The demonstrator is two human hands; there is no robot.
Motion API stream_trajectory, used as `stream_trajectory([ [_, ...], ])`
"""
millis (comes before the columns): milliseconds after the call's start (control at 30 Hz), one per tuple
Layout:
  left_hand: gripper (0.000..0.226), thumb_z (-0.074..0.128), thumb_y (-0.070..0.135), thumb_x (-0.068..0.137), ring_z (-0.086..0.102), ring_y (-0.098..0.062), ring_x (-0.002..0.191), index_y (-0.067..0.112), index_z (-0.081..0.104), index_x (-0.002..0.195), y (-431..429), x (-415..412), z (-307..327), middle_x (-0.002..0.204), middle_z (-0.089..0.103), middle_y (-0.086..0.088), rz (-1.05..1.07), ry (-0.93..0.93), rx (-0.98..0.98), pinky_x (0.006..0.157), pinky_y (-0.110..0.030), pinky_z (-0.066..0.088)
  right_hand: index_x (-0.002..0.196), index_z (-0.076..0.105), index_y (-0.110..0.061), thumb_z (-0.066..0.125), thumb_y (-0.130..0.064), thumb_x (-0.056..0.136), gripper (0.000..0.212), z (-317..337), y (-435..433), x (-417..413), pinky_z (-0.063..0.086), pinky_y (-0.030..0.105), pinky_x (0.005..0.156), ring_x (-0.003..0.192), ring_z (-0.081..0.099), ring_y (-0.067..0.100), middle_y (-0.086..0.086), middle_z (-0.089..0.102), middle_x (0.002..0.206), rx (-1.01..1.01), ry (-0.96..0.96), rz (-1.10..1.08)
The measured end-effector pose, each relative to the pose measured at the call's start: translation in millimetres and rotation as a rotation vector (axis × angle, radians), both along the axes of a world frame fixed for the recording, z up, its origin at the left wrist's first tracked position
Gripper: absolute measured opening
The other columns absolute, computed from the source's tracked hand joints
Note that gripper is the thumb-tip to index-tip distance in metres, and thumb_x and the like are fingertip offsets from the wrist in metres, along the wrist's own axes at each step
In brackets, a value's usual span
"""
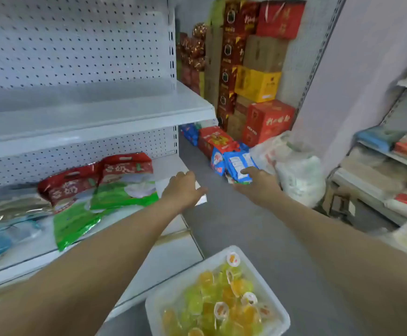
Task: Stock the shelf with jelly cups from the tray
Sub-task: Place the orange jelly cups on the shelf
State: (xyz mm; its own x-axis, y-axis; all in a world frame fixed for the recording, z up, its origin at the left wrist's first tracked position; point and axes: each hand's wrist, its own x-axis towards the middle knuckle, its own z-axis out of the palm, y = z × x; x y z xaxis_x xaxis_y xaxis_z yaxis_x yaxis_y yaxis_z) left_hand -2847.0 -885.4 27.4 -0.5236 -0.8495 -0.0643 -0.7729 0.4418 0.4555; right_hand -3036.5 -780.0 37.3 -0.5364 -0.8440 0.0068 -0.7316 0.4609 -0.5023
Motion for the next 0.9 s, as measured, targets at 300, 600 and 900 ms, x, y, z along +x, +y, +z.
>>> stream_trajectory([
  [300,0.054,0.052,0.049,0.096,0.047,-0.031,0.125,0.009,0.050,0.132,17.3,17.2,-146.5,0.133,0.051,-0.015,-0.071,-0.199,0.295,0.100,-0.036,0.038,0.126,0.059,-0.019,0.071,-0.048,0.083,0.053,-154.3,22.7,6.3,0.041,0.029,0.096,0.117,0.058,0.026,0.010,0.062,0.125,0.279,-0.227,-0.051],
  [600,0.055,0.061,0.049,0.090,0.054,-0.027,0.117,0.009,0.053,0.127,54.1,47.8,-284.0,0.128,0.055,-0.010,-0.056,-0.349,0.620,0.091,-0.034,0.043,0.132,0.056,-0.022,0.064,-0.051,0.088,0.053,-285.0,58.2,42.7,0.042,0.028,0.095,0.118,0.057,0.022,0.003,0.061,0.128,0.593,-0.480,-0.107],
  [900,0.034,0.065,0.047,0.088,0.054,-0.018,0.085,0.015,0.056,0.084,75.8,88.7,-367.1,0.087,0.056,0.001,-0.151,-0.507,0.891,0.064,-0.030,0.036,0.134,0.055,-0.017,0.070,-0.043,0.087,0.057,-351.2,28.9,68.8,0.043,0.037,0.104,0.126,0.052,0.025,0.007,0.056,0.137,0.579,-0.582,-0.095],
])
